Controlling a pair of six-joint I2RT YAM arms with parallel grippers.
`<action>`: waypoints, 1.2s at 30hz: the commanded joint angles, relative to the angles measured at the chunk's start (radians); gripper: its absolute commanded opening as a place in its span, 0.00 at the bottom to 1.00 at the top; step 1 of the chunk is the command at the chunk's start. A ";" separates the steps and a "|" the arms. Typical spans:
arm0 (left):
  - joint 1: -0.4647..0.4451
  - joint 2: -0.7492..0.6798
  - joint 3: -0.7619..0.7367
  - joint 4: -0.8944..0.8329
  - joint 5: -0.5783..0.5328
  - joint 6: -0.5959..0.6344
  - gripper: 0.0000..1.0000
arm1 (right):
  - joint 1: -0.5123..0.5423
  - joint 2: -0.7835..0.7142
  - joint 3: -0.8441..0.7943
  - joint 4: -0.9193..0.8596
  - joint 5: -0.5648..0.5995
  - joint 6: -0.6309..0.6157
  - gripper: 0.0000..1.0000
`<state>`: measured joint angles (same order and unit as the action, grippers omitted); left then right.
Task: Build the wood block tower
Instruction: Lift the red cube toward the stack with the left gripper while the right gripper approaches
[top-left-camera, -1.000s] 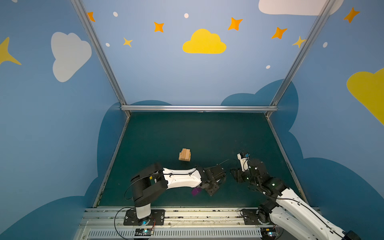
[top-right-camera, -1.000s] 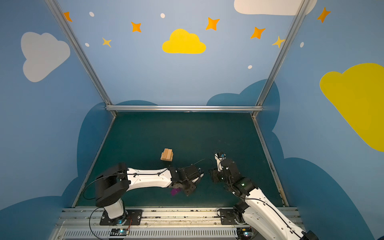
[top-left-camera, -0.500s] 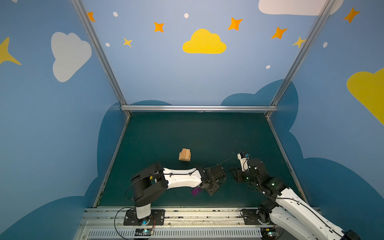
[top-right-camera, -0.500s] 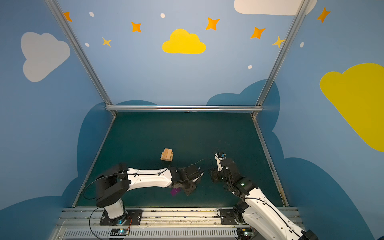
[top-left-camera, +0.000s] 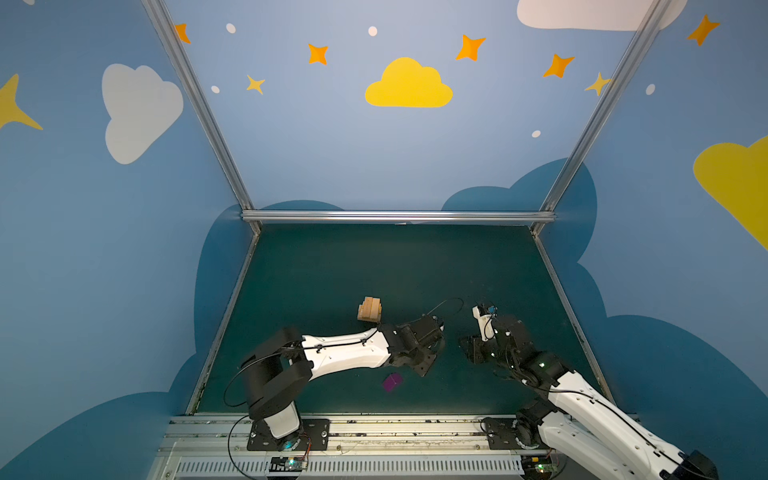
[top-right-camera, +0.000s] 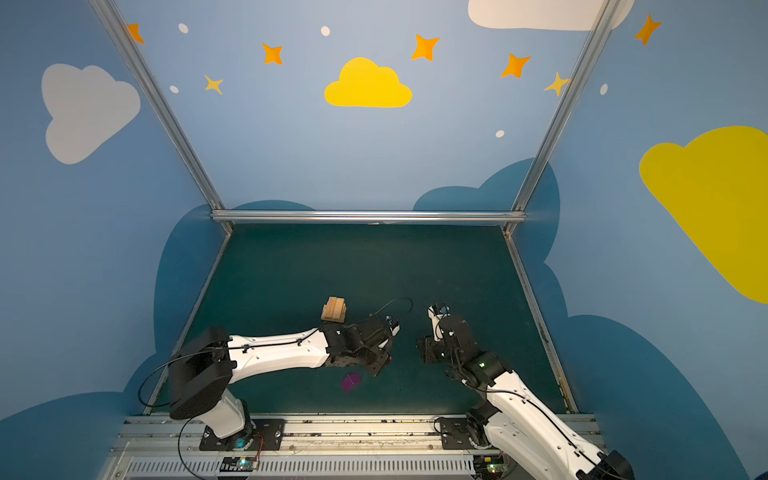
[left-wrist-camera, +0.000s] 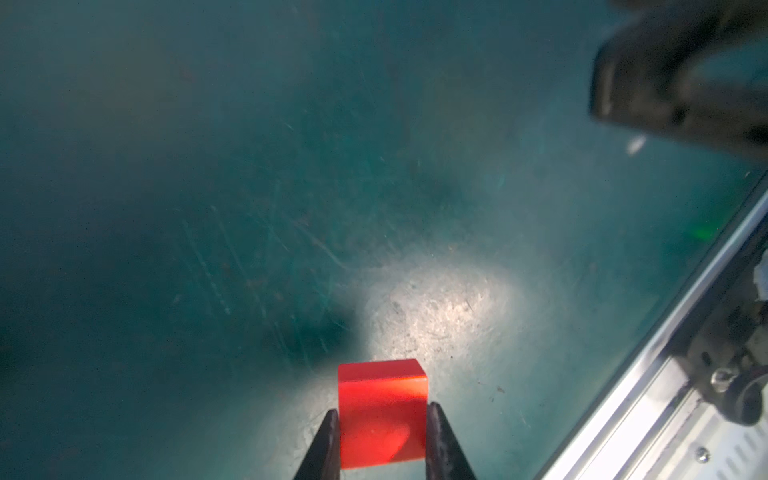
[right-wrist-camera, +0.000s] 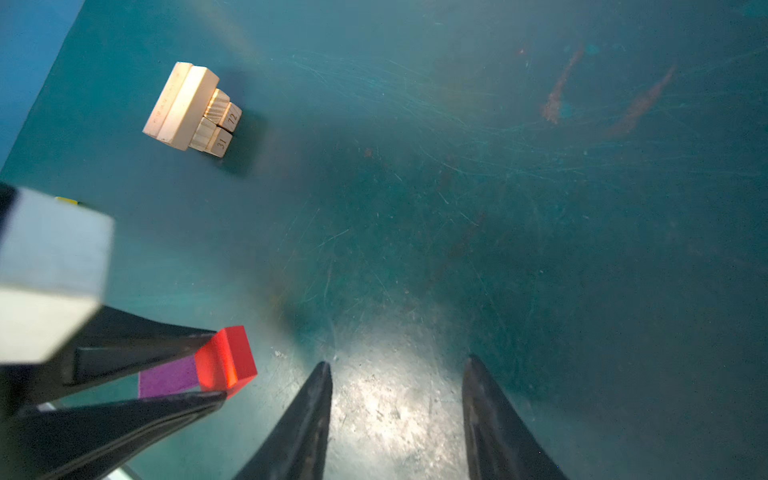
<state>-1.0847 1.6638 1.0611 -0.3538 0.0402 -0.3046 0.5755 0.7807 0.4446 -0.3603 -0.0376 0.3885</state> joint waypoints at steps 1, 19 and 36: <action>0.027 -0.046 -0.021 0.010 -0.016 -0.050 0.18 | -0.004 0.019 0.049 0.026 -0.019 0.001 0.48; 0.246 -0.217 -0.063 -0.044 -0.113 -0.156 0.04 | 0.095 0.191 0.206 0.106 -0.035 -0.004 0.44; 0.519 -0.122 0.029 -0.085 -0.083 -0.193 0.04 | 0.229 0.568 0.410 0.282 -0.185 0.059 0.44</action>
<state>-0.5804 1.5070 1.0447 -0.4198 -0.0631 -0.4950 0.8005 1.2995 0.7994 -0.1303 -0.1623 0.4255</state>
